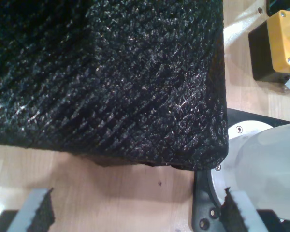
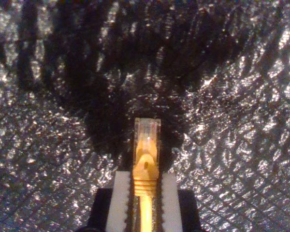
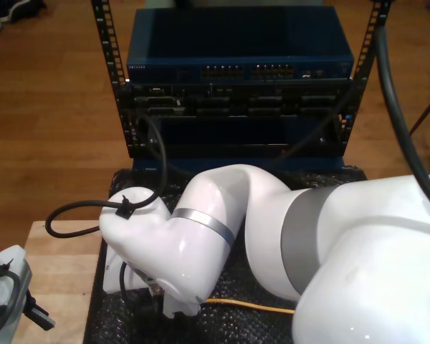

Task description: Grab the cable and plug it in

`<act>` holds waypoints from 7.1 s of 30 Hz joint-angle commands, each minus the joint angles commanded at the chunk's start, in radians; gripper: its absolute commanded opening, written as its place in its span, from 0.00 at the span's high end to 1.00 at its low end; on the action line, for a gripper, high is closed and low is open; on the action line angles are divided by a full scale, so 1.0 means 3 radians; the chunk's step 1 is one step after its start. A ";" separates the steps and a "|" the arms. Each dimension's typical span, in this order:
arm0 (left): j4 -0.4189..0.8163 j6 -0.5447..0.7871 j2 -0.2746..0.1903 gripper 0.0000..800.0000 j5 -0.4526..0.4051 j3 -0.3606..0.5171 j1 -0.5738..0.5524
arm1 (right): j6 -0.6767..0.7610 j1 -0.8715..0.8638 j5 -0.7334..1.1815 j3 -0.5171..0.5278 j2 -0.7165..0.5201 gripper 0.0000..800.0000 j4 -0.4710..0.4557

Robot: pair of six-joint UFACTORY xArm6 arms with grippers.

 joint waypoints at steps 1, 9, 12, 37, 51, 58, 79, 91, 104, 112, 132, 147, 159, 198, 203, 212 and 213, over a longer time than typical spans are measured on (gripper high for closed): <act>0.0000 0.0000 0.0000 0.00 0.0000 0.0000 0.0000 | -0.0010 -0.0005 0.0000 0.0005 -0.0005 0.99 -0.0010; 0.0000 -0.0005 0.0005 0.00 0.0010 0.0005 -0.0005 | -0.0292 -0.0261 -0.0041 0.0031 -0.0235 0.99 0.0000; -0.0005 -0.0005 0.0015 0.00 0.0015 -0.0005 -0.0020 | -0.0430 -0.0378 -0.0041 0.0046 -0.0317 0.99 0.0026; -0.1529 -0.0256 0.0302 0.00 0.0583 -0.0552 -0.0839 | -0.1775 -0.1330 0.0199 0.0148 -0.1161 0.99 0.1207; -0.2051 -0.0307 0.0450 0.00 0.0230 -0.0624 -0.1371 | -0.2363 -0.1785 0.0711 0.0179 -0.1662 0.99 0.1990; -0.2107 -0.0312 0.0517 0.00 0.0184 -0.0706 -0.1565 | -0.2404 -0.1805 0.0823 0.0179 -0.1805 0.99 0.2010; -0.2567 -0.0281 0.0650 0.00 0.0015 -0.0839 -0.1851 | -0.2593 -0.1770 0.0854 0.0143 -0.1805 0.99 0.2276; -0.2573 -0.0276 0.0650 0.00 0.0056 -0.0880 -0.1846 | -0.2598 -0.1749 0.0854 0.0138 -0.1800 0.99 0.2342; -0.2624 -0.0286 0.0644 0.24 0.0143 -0.0880 -0.1836 | -0.2593 -0.1749 0.0849 0.0107 -0.1765 0.99 0.2342; -0.2624 -0.0297 0.0644 0.42 0.0143 -0.0875 -0.1836 | -0.2593 -0.1754 0.0849 0.0107 -0.1734 0.99 0.2348; -0.2675 -0.0302 0.0644 0.65 0.0143 -0.0880 -0.1831 | -0.2593 -0.1759 0.0849 0.0113 -0.1718 0.99 0.2368; -0.2680 -0.0307 0.0644 0.80 0.0148 -0.0875 -0.1831 | -0.2593 -0.1765 0.0849 0.0107 -0.1718 0.99 0.2368; -0.2680 -0.0302 0.0644 0.86 0.0148 -0.0875 -0.1831 | -0.2593 -0.1765 0.0849 0.0107 -0.1724 0.99 0.2373; -0.2864 -0.0353 0.0731 1.00 0.0445 -0.0900 -0.1826 | -0.3012 -0.1800 0.1002 0.0031 -0.1872 0.02 0.2414; -0.2885 -0.0378 0.0869 1.00 0.0573 -0.0967 -0.1683 | -0.3043 -0.1800 0.0997 0.0031 -0.2000 0.02 0.2414; -0.2900 -0.0696 0.0972 1.00 0.0767 -0.1013 -0.1555 | -0.3427 -0.1785 0.0997 0.0061 -0.2235 0.00 0.2450; -0.2941 -0.0726 0.0977 1.00 0.0793 -0.1013 -0.1539 | -0.3432 -0.1780 0.0997 0.0066 -0.2291 0.00 0.2460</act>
